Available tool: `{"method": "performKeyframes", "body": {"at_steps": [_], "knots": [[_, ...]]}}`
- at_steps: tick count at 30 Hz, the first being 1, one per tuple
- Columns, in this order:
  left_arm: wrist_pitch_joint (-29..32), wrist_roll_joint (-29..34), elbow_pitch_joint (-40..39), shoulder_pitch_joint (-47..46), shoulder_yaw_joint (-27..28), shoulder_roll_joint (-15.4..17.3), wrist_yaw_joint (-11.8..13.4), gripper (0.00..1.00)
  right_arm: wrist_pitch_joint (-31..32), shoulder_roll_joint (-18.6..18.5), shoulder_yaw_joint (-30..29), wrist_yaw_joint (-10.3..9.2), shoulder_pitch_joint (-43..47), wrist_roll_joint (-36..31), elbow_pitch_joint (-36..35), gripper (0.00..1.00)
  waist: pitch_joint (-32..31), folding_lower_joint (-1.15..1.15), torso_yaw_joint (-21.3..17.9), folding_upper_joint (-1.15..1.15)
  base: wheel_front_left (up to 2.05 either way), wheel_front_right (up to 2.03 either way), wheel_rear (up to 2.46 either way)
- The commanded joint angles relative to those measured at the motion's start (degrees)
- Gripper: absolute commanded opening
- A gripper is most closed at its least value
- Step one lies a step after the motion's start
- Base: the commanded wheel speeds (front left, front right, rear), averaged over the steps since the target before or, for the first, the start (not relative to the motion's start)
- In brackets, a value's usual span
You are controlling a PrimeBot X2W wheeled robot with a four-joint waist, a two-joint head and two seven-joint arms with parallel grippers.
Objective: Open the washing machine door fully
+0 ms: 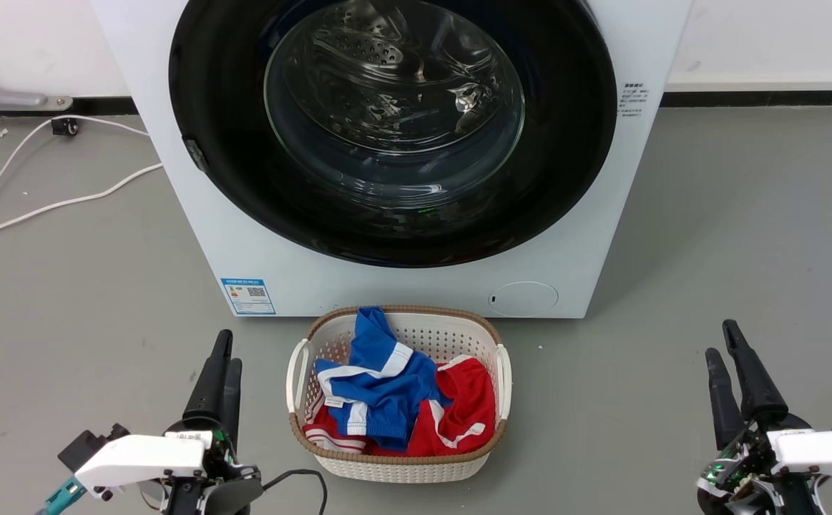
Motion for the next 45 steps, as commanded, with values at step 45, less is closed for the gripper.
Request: {"method": "performKeyframes", "body": {"at_steps": [45], "knots": [[-9.4, 54.4, -4.6, -1.1, -6.7, 1.2, 2.9, 1.00, -1.5, -0.2, 0.4, 0.10, 3.4, -54.4, -11.8, 1.00, -0.3, 0.00, 0.6, 0.00, 0.00, 0.00, 0.00]]}}
